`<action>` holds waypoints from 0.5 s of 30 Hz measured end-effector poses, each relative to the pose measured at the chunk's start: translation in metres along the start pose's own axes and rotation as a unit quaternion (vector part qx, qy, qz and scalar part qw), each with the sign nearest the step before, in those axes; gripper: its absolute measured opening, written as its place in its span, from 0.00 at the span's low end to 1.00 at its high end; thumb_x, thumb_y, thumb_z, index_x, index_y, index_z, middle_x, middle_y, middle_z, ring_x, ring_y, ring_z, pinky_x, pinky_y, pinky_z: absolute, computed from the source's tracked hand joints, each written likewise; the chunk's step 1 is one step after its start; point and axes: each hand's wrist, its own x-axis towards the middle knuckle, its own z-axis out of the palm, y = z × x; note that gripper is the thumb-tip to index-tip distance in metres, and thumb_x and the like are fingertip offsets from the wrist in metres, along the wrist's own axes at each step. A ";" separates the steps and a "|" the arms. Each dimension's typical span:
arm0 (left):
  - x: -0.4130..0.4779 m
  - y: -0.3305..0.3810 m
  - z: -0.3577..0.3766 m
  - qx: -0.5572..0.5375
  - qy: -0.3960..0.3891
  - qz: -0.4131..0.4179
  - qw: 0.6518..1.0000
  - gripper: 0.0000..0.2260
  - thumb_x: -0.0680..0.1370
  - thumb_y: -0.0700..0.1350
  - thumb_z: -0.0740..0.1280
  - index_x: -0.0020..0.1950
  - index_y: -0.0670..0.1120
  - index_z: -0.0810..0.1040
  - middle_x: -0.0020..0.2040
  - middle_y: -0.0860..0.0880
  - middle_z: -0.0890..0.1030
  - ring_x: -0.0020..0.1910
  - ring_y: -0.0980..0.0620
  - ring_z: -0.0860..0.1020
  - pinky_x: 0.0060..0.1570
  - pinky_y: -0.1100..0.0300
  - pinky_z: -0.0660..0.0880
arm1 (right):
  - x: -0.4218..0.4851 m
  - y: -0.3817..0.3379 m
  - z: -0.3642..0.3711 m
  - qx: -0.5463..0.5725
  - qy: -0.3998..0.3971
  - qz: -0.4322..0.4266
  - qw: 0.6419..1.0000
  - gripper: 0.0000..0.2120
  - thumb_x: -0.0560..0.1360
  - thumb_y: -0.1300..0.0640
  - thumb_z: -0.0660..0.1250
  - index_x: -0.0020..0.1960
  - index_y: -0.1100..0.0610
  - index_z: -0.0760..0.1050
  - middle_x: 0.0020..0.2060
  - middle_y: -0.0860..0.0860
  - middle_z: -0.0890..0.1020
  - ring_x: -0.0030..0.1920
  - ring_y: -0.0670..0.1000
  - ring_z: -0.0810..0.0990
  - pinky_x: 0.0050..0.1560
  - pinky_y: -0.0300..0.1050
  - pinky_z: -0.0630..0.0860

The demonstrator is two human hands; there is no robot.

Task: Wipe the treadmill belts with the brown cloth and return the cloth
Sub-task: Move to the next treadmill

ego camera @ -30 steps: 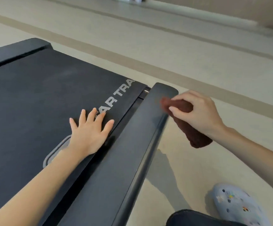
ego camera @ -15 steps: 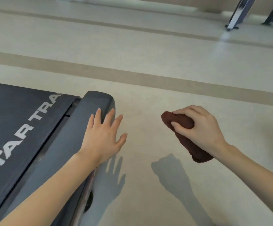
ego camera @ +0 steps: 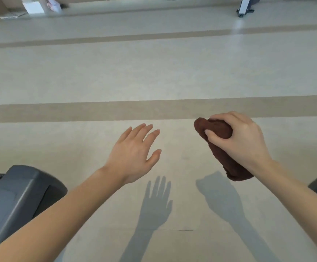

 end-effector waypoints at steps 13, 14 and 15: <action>0.229 0.138 -0.019 0.000 -0.051 0.227 0.973 0.28 0.78 0.61 0.42 0.75 0.51 0.56 0.76 0.51 0.57 0.75 0.50 0.52 0.74 0.53 0.47 | 0.051 0.105 -0.122 -0.067 0.108 0.197 0.972 0.13 0.67 0.45 0.67 0.50 0.47 0.79 0.46 0.42 0.80 0.51 0.49 0.75 0.47 0.46 0.74; 0.244 0.155 -0.015 -0.007 -0.054 0.251 0.966 0.27 0.79 0.60 0.44 0.75 0.52 0.55 0.76 0.51 0.56 0.75 0.50 0.51 0.74 0.53 0.47 | 0.048 0.114 -0.132 -0.078 0.128 0.214 0.965 0.13 0.67 0.45 0.67 0.50 0.47 0.79 0.46 0.42 0.80 0.51 0.49 0.76 0.46 0.47 0.74; 0.259 0.173 -0.011 -0.015 -0.056 0.279 0.959 0.26 0.79 0.60 0.45 0.76 0.51 0.55 0.76 0.51 0.56 0.75 0.50 0.51 0.74 0.53 0.48 | 0.044 0.123 -0.143 -0.091 0.150 0.231 0.957 0.13 0.67 0.45 0.67 0.50 0.47 0.79 0.46 0.42 0.80 0.51 0.49 0.76 0.46 0.47 0.75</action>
